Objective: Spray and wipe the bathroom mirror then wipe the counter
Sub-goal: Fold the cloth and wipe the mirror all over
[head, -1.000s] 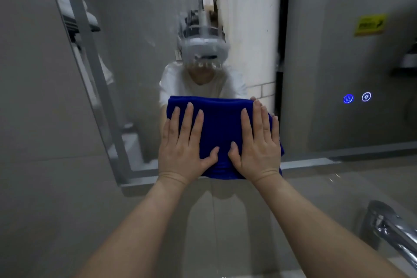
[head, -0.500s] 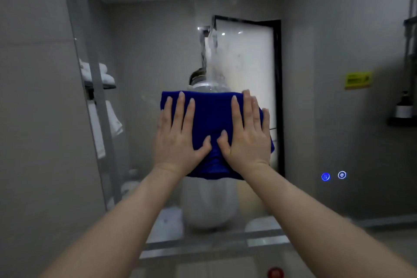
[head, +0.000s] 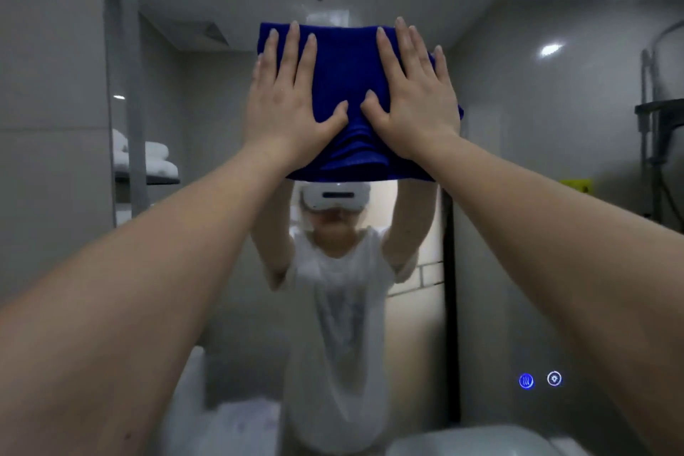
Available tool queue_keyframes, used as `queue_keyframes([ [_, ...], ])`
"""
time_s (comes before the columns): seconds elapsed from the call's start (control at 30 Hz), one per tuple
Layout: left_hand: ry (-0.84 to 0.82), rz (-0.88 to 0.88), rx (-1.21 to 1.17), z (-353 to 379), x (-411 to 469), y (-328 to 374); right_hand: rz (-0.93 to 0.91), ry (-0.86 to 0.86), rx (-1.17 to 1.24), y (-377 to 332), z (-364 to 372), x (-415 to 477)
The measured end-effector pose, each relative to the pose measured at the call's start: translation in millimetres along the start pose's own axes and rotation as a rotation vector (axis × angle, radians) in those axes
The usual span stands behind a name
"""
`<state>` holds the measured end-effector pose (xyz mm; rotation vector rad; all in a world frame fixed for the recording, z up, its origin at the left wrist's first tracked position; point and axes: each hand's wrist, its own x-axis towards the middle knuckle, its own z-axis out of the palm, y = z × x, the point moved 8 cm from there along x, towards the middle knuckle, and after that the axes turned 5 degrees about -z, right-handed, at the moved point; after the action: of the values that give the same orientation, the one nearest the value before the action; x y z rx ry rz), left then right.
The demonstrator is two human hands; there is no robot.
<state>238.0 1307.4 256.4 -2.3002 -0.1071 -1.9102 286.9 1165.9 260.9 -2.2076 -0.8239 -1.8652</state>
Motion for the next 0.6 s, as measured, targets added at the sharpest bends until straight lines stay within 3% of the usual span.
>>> queue_keyframes([
  [0.33, 0.028, -0.028, 0.024, -0.8, 4.4, 0.4, 0.013, 0.016, -0.027, 1.6, 0.1, 3.5],
  [0.6, -0.037, -0.045, 0.049, 11.7, -49.2, 4.4, -0.009, -0.042, -0.044, -12.4, 12.4, -44.4],
])
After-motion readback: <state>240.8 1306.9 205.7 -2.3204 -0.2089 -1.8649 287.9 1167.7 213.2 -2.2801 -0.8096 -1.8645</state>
